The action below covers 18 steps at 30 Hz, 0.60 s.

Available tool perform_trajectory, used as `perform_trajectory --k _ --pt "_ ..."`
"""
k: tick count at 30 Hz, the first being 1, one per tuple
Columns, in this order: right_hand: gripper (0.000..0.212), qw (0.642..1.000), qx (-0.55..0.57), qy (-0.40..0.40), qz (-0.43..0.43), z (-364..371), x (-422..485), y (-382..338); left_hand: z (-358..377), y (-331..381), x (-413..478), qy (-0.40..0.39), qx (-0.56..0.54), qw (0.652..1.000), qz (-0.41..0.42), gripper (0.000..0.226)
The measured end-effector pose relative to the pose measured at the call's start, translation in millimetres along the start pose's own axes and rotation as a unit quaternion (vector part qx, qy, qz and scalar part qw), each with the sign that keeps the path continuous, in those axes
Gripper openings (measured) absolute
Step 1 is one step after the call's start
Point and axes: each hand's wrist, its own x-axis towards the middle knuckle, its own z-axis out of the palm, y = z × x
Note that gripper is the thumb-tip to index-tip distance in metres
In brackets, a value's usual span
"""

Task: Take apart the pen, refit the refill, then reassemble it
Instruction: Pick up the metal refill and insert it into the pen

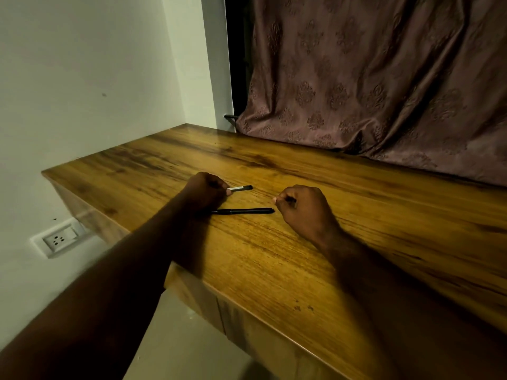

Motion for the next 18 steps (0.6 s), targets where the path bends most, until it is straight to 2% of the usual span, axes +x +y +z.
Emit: perform_trajectory --k 5,9,13,16,18 --pt "0.021 1.000 0.001 0.002 0.001 -1 0 -1 2 -11 0 0.034 0.024 0.998 0.046 0.011" --pt "0.021 1.000 0.005 0.012 0.002 -2 -1 0 5 -16 -1 0.050 -0.110 0.992 0.032 0.007" --pt "0.020 0.999 0.017 0.032 -0.007 -3 0 1 4 -14 -7 0.060 -0.301 0.952 0.010 0.014" --pt "0.022 0.997 0.051 0.054 -0.004 -4 0 3 3 -15 -26 0.140 -0.327 0.934 0.041 0.015" --pt "0.031 0.995 0.077 0.059 0.006 -4 2 6 3 -16 -45 0.165 -0.380 0.910 0.025 0.013"
